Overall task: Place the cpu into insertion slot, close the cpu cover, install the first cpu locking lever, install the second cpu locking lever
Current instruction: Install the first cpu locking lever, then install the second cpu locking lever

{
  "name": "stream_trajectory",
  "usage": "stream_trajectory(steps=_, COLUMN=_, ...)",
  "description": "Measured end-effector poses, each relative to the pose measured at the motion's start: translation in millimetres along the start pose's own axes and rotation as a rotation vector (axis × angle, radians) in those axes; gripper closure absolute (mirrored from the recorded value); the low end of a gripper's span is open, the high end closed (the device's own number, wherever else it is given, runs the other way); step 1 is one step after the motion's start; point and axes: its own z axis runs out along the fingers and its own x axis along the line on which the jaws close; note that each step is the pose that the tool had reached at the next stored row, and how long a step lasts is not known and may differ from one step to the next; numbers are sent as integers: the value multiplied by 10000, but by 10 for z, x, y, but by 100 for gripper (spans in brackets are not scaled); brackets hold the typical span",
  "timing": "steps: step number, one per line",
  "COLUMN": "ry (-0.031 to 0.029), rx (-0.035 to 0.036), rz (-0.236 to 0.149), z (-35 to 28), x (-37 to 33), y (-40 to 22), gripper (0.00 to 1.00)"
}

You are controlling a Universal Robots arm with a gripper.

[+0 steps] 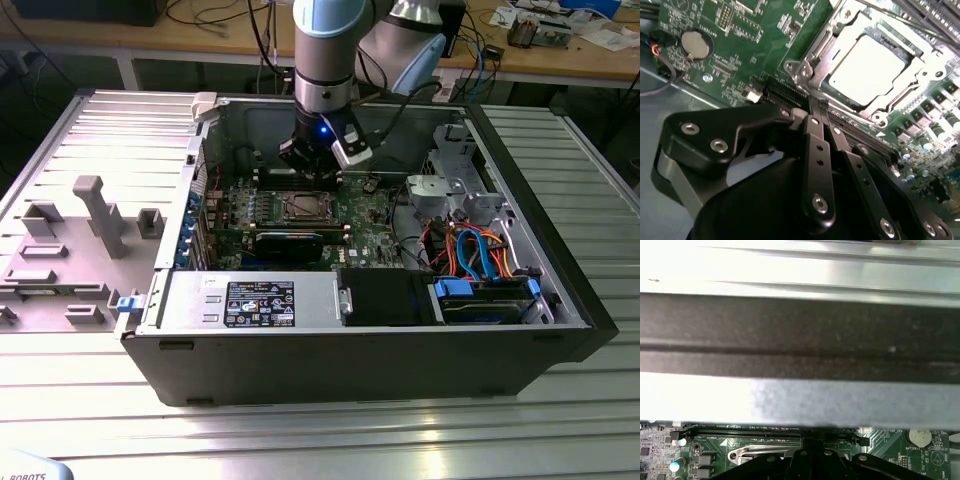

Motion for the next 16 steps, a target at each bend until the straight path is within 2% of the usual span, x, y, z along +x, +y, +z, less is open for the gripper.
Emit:
stream_trajectory(steps=7, ry=1, rx=1, rz=1, z=-12, x=4, y=-109, gripper=89)
stream_trajectory(steps=16, ry=0, rx=0, rz=1, z=-13, x=4, y=-115, gripper=89)
